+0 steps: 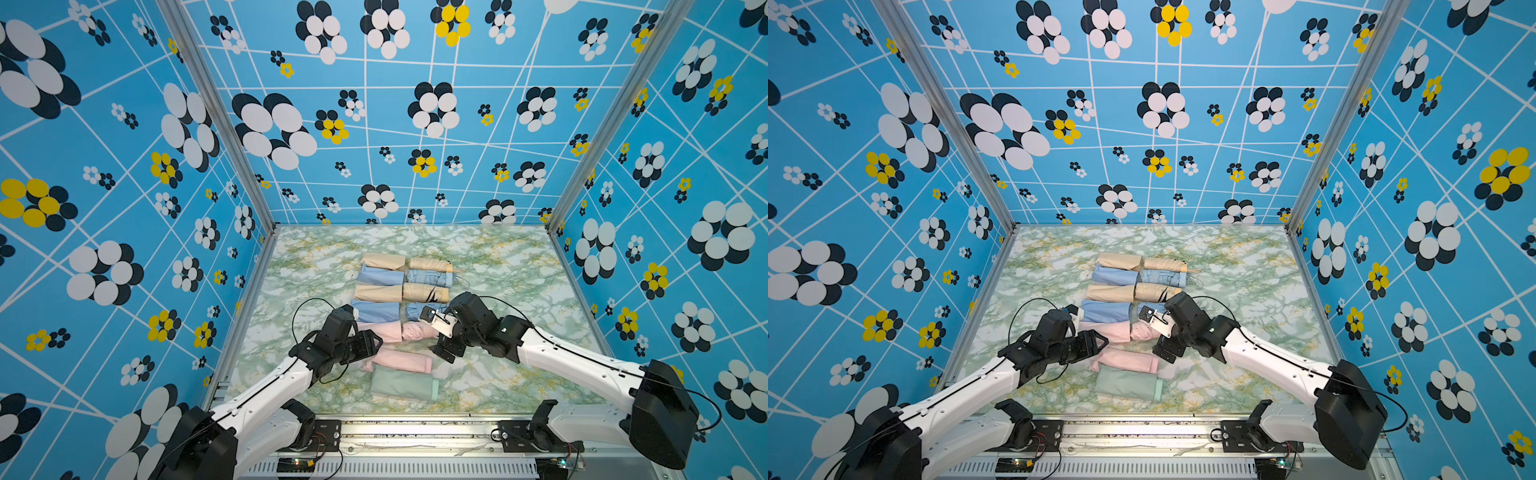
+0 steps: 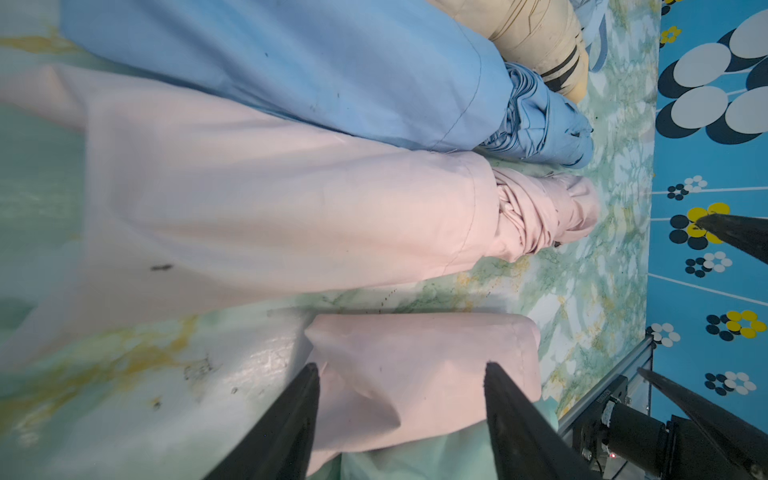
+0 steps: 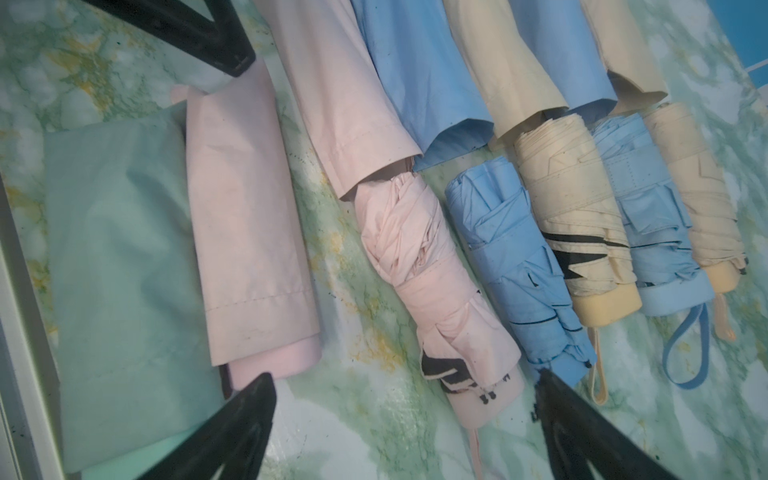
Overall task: Take umbrellas out of sleeves
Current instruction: Take out the umbrella from the umbrella sleeve.
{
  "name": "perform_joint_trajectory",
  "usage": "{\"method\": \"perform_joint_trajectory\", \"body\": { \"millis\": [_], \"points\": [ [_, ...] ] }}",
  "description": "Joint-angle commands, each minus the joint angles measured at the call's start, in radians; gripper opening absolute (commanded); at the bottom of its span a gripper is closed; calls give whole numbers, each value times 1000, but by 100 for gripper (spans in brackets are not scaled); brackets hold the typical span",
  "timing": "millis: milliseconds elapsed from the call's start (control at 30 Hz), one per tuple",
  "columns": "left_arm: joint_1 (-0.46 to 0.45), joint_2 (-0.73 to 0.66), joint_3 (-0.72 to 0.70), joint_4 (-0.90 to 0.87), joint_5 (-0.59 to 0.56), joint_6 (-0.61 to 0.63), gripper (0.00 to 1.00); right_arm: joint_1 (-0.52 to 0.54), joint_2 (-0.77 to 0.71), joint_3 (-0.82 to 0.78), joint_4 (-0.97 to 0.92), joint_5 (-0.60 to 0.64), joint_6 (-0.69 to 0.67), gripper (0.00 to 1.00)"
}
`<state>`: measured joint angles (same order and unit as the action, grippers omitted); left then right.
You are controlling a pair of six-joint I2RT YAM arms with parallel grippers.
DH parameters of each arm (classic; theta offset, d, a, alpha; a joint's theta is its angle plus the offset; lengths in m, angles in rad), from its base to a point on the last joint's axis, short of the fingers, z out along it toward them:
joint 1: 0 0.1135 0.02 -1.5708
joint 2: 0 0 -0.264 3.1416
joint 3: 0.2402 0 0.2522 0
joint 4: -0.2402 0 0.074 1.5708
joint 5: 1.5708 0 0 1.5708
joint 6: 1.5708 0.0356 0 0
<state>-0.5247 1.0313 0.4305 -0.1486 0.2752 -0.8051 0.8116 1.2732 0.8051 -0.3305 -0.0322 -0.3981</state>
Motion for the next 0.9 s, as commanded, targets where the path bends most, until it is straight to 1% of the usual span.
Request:
{"method": "perform_joint_trajectory", "body": {
  "millis": [0, 133, 300, 433, 467, 633, 800, 867],
  "points": [
    [-16, 37, -3, 49, -10, -17, 62, 11, -11, -23, 39, -21, 46, 99],
    [-26, 89, 18, 13, -39, 4, 59, 12, 0, -35, 48, -25, 59, 99],
    [-31, 134, 28, 11, -62, 14, 52, 22, 30, -39, 57, -32, 74, 99],
    [-32, 157, 28, 20, -66, 15, 44, 35, 47, -45, 54, -34, 57, 99],
    [-34, 161, 28, 26, -69, 15, 40, 38, 51, -47, 51, -34, 55, 99],
    [-34, 162, 24, 38, -92, 19, 25, 51, 79, -49, 40, -37, 45, 97],
    [-33, 144, 27, 7, -139, 35, 15, 66, 110, -41, 26, -26, 30, 96],
    [-32, 124, 19, -5, -167, 35, 12, 69, 119, -39, 22, -26, 22, 95]
  ]
}}
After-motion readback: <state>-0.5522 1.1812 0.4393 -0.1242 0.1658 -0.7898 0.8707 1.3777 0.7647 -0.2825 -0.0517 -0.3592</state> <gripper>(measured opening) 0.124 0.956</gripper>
